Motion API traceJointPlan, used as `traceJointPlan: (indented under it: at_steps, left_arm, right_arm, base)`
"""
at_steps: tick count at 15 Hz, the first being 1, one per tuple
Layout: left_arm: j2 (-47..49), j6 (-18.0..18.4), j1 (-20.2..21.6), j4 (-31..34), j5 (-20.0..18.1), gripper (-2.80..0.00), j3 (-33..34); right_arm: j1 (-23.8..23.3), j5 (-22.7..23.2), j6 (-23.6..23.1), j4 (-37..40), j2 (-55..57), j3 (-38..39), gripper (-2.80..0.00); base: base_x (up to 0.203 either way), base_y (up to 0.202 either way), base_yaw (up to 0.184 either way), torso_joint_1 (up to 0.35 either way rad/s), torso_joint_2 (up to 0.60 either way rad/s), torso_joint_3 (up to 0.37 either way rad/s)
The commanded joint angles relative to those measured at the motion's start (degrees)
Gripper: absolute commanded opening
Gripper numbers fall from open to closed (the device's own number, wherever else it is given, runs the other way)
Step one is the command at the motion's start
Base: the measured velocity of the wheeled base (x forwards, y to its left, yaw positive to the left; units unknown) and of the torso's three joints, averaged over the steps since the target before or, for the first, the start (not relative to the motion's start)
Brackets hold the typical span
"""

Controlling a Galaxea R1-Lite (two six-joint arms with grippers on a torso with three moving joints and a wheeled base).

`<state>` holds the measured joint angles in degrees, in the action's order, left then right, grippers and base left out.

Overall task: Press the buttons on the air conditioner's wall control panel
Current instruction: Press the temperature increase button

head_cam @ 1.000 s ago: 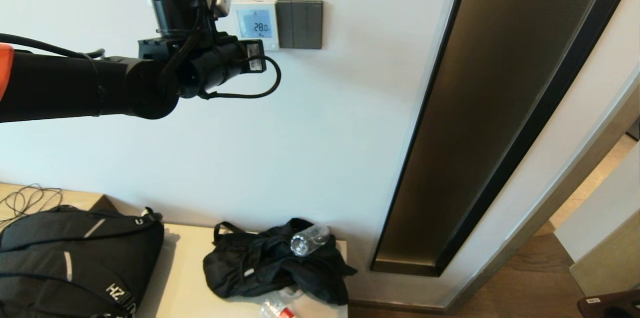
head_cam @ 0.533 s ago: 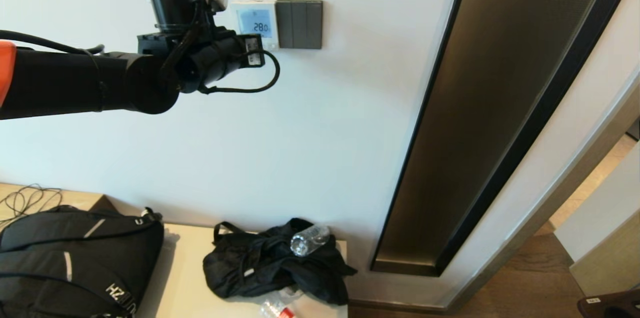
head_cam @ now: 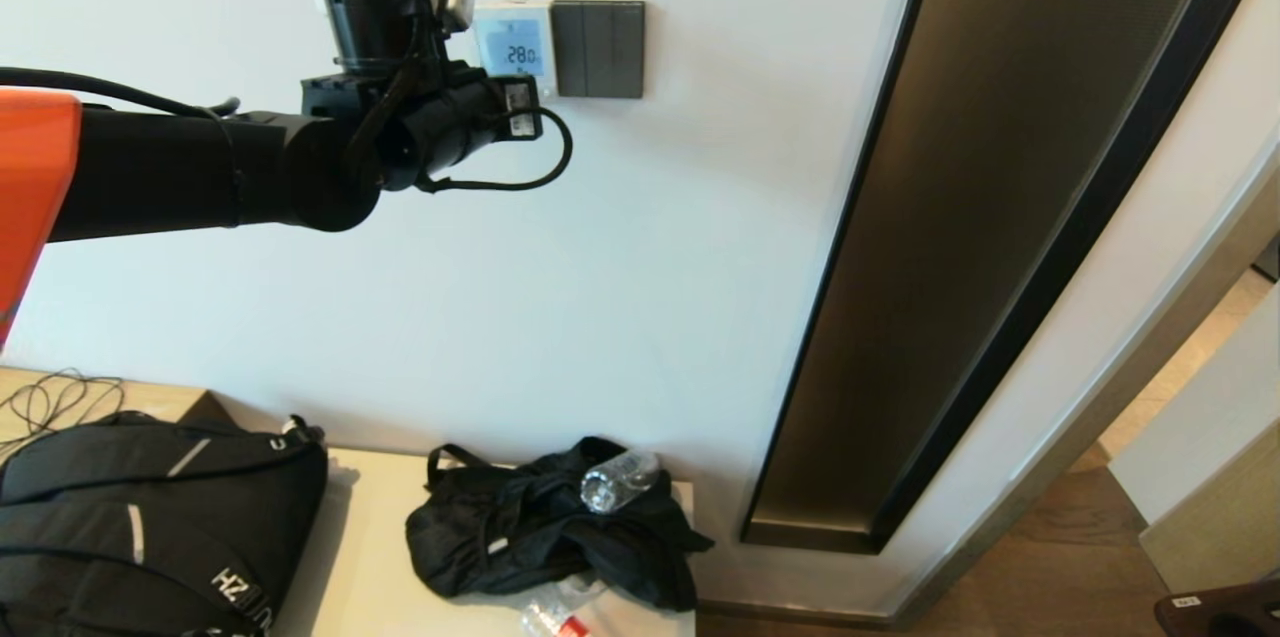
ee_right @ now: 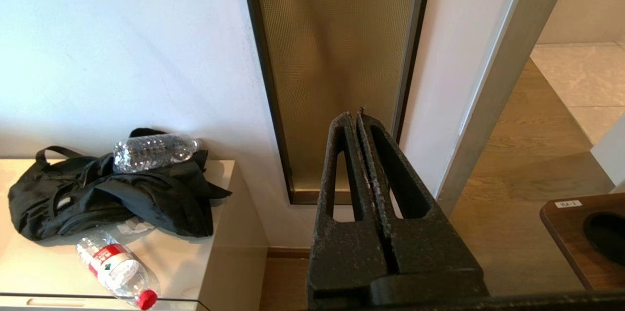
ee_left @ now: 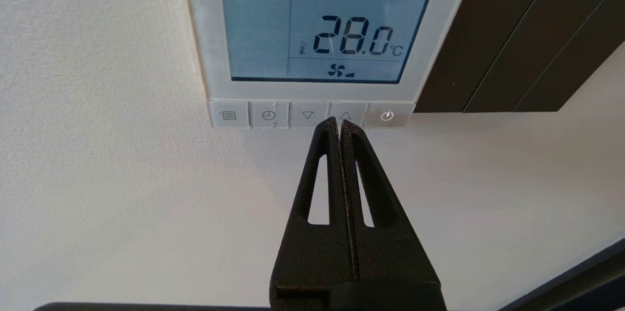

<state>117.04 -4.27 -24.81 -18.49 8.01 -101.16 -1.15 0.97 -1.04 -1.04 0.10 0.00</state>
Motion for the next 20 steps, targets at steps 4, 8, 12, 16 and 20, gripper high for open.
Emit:
traceJointPlan:
  at_steps: [4,8,12,16,20]
  left_arm:
    - [1.3,0.0,-0.5,0.2,0.1,-2.80,-1.6]
    - [2.5,0.0,-0.5,0.2,0.1,-2.80,-2.2]
    - [4.1,0.0,-0.5,0.2,0.1,-2.80,-3.5]
    - [4.7,0.0,-0.5,1.5,0.1,-2.80,-5.5]
    - [3.2,-0.1,-0.5,1.0,0.2,-2.80,-4.2]
  right_arm:
    - [0.0,0.0,0.0,0.0,0.0,0.0,-2.80]
    - [0.0,0.0,0.0,0.0,0.0,0.1,-2.80]
    - [0.0,0.0,0.0,0.0,0.1,0.1,-2.80]
    - [0.0,0.1,0.0,0.0,0.0,0.1,-2.80]
    - [0.0,0.1,0.0,0.0,0.0,0.1,-2.80]
  base:
    - [0.000,0.000,0.000,0.000,0.00,0.000]
    - [0.000,0.000,0.000,0.000,0.00,0.000]
    - [0.000,0.000,0.000,0.000,0.00,0.000]
    - [0.000,0.000,0.000,0.000,0.00,0.000]
    - [0.000,0.000,0.000,0.000,0.00,0.000]
